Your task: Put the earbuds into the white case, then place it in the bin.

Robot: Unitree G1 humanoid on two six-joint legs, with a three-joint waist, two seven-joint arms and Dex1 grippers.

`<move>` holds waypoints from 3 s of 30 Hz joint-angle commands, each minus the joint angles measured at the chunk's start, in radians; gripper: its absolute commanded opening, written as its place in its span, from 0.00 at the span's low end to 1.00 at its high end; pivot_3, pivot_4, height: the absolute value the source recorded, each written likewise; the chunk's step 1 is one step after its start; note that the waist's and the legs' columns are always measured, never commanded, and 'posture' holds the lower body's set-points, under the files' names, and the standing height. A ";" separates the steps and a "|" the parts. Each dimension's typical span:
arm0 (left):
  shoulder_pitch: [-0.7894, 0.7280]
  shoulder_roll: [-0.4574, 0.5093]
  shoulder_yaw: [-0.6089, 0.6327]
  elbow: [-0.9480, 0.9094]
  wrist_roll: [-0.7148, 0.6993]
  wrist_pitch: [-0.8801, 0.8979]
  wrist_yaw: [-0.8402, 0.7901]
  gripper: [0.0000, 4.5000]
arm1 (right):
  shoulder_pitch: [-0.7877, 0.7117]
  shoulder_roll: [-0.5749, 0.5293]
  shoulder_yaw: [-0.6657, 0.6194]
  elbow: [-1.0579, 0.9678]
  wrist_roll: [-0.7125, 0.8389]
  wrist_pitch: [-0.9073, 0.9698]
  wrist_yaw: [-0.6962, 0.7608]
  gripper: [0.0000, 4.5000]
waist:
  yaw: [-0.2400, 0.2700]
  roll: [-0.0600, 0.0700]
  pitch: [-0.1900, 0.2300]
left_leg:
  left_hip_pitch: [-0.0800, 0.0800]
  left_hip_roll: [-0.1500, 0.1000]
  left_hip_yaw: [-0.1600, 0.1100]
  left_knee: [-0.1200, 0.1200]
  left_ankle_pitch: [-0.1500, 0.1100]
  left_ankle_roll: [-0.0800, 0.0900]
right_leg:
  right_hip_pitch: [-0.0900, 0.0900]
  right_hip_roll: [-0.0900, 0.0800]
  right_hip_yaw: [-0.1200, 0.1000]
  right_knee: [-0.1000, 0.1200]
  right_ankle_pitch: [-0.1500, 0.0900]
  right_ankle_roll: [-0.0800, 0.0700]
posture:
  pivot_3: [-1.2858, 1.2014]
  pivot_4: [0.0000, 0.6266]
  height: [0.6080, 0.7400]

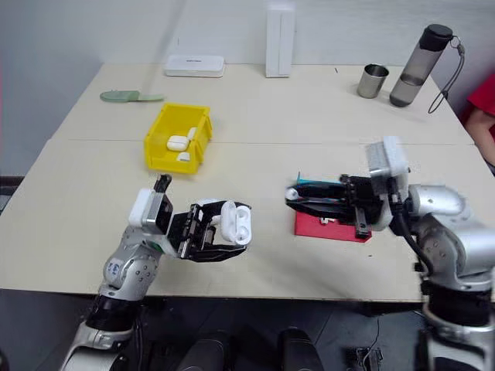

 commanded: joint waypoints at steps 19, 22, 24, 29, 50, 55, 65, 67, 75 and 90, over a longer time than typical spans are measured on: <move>-0.078 -0.042 0.036 -0.007 -0.053 0.076 -0.025 0.63 | 0.084 0.150 0.195 -0.090 -0.008 -0.255 -0.161 0.10 | -0.024 0.000 0.000 | 0.000 -0.001 -0.001 -0.001 0.000 0.000 | 0.000 0.000 0.000 0.000 0.000 0.000 | 0.52 0.24 1.00; -0.078 -0.039 0.032 -0.014 -0.051 0.085 -0.026 0.63 | 0.088 0.147 0.210 -0.076 -0.023 -0.274 -0.152 0.10 | -0.023 0.000 0.000 | 0.000 -0.001 -0.001 -0.001 0.000 0.000 | 0.000 0.000 0.000 0.000 0.000 0.000 | 0.52 0.24 1.00; -0.078 -0.038 0.029 -0.017 -0.049 0.090 -0.026 0.63 | 0.089 0.149 0.220 -0.065 -0.033 -0.285 -0.148 0.10 | -0.023 0.000 0.000 | 0.000 -0.001 -0.001 -0.001 0.000 0.000 | 0.000 0.000 0.000 0.000 0.000 0.000 | 0.52 0.24 1.00; -0.074 -0.038 0.026 -0.041 -0.049 0.104 -0.013 0.63 | 0.091 0.144 0.240 -0.039 -0.055 -0.303 -0.141 0.10 | -0.023 0.000 0.000 | 0.000 -0.001 -0.001 -0.001 0.000 0.000 | 0.000 0.000 0.000 0.000 0.000 0.000 | 0.52 0.24 1.00; -0.084 -0.059 0.033 -0.040 -0.023 0.096 -0.019 0.63 | 0.179 0.083 0.314 0.065 -0.164 -0.467 -0.035 0.10 | -0.022 0.000 0.000 | 0.000 -0.001 -0.001 -0.001 0.000 0.000 | 0.000 0.000 0.000 0.000 0.000 0.000 | 0.52 0.24 1.00; -0.081 -0.067 0.038 -0.040 -0.023 0.090 -0.014 0.63 | 0.192 0.050 0.296 0.051 -0.146 -0.472 -0.023 0.10 | -0.021 0.000 0.000 | 0.000 -0.001 -0.001 -0.001 0.000 0.000 | 0.000 0.000 0.000 0.000 0.000 0.000 | 0.52 0.24 1.00; -0.074 -0.067 0.040 -0.042 -0.021 0.085 -0.009 0.63 | 0.175 0.029 0.274 0.038 -0.134 -0.496 -0.027 0.10 | -0.021 0.000 0.000 | 0.000 -0.001 -0.001 -0.001 0.000 0.000 | 0.000 0.000 0.000 0.000 0.000 0.000 | 0.52 0.24 1.00; -0.074 -0.067 0.043 -0.041 -0.022 0.084 -0.007 0.63 | 0.172 0.023 0.271 0.035 -0.129 -0.493 -0.034 0.10 | -0.021 0.000 0.000 | 0.000 -0.001 -0.001 -0.001 0.000 0.000 | 0.000 0.000 0.000 0.000 0.000 0.000 | 0.52 0.24 1.00; -0.076 -0.065 0.054 -0.033 -0.024 0.081 0.001 0.63 | 0.179 0.000 0.251 0.023 -0.119 -0.505 -0.037 0.10 | -0.021 0.000 0.000 | 0.000 -0.001 -0.001 -0.001 0.000 0.000 | 0.000 0.000 0.000 -0.001 0.000 0.000 | 0.52 0.24 1.00; -0.074 -0.050 0.037 -0.042 -0.020 0.097 -0.017 0.63 | 0.153 0.033 0.257 0.064 -0.136 -0.600 -0.028 0.10 | -0.021 0.000 0.000 | 0.000 -0.001 -0.001 -0.001 0.000 0.000 | 0.000 0.000 0.000 -0.001 0.000 0.000 | 0.52 0.24 1.00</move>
